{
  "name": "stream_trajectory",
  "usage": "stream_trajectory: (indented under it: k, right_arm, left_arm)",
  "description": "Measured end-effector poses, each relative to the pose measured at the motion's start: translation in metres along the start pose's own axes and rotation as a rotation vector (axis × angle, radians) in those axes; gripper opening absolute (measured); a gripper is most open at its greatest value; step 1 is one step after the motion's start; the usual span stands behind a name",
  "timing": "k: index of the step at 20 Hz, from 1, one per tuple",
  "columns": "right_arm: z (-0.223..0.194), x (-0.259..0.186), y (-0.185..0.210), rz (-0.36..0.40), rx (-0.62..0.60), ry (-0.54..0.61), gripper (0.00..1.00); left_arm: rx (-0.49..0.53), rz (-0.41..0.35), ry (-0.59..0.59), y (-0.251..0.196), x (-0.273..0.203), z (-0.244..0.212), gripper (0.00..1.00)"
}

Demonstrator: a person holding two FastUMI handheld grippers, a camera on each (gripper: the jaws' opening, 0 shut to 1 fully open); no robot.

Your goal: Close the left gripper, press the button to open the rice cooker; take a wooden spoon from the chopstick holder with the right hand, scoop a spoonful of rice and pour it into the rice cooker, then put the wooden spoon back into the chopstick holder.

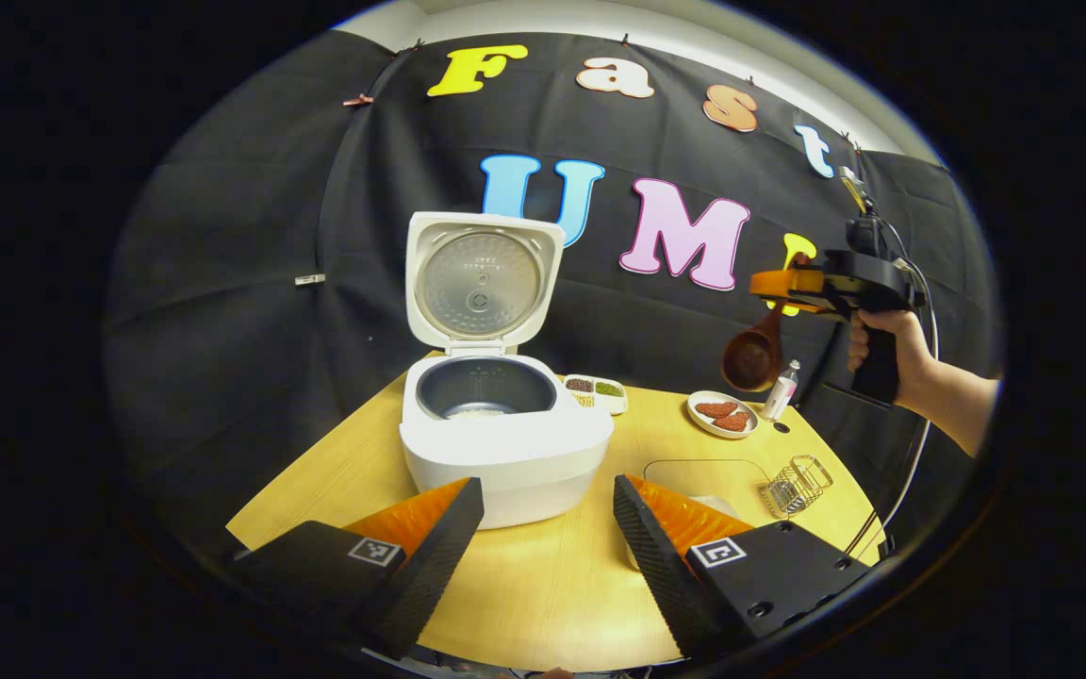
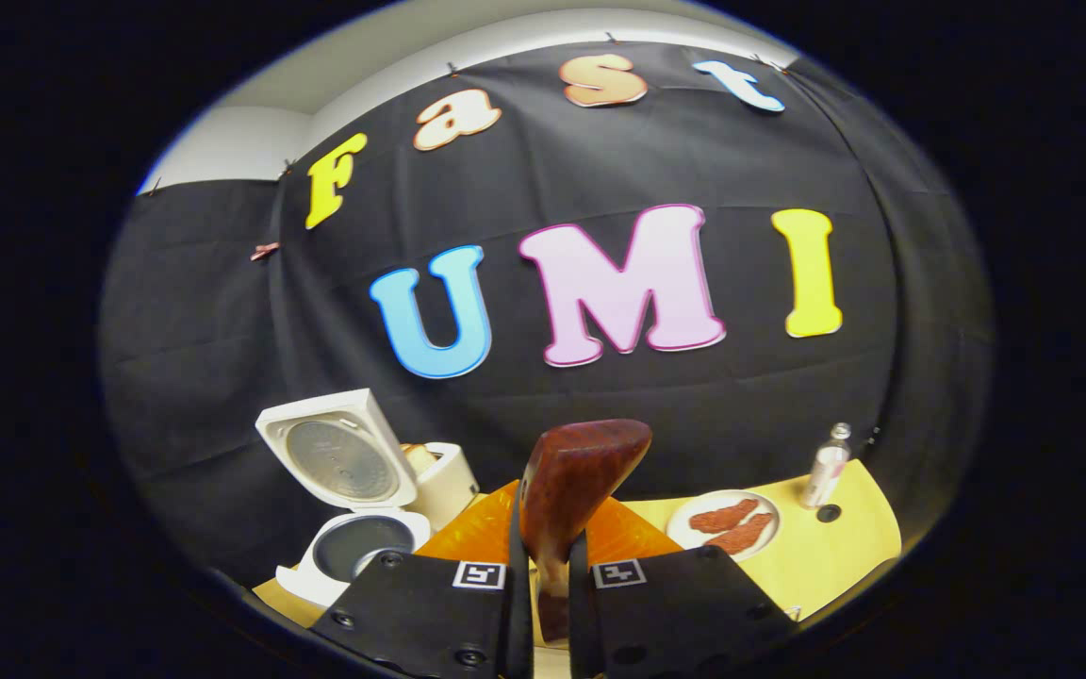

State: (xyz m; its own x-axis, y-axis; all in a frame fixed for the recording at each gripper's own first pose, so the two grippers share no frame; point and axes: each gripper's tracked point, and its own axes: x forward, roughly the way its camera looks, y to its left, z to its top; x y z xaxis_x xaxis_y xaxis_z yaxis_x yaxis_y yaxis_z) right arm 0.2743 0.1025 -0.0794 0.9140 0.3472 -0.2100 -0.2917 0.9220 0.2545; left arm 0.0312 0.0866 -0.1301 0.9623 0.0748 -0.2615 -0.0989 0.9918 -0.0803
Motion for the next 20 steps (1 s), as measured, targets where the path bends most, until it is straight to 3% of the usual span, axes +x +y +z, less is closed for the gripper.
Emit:
stream_trajectory:
  k: [5,10,19,20]
  right_arm:
    - [-0.008,-0.033,-0.108,-0.155,0.075,0.032,0.19]
    - [-0.043,-0.058,-0.182,-0.246,0.134,0.079,0.19]
    - [-0.122,-0.080,-0.231,-0.303,0.241,0.184,0.19]
    - [-0.132,-0.082,-0.233,-0.303,0.256,0.203,0.14]
  left_arm:
    - [-0.012,0.017,0.006,-0.036,0.007,0.007,0.96]
    - [0.005,0.044,0.024,-0.063,0.013,0.010,0.96]
    - [-0.013,0.078,-0.035,-0.105,0.017,0.045,0.96]
    - [-0.013,0.085,-0.042,-0.108,0.016,0.049,0.96]
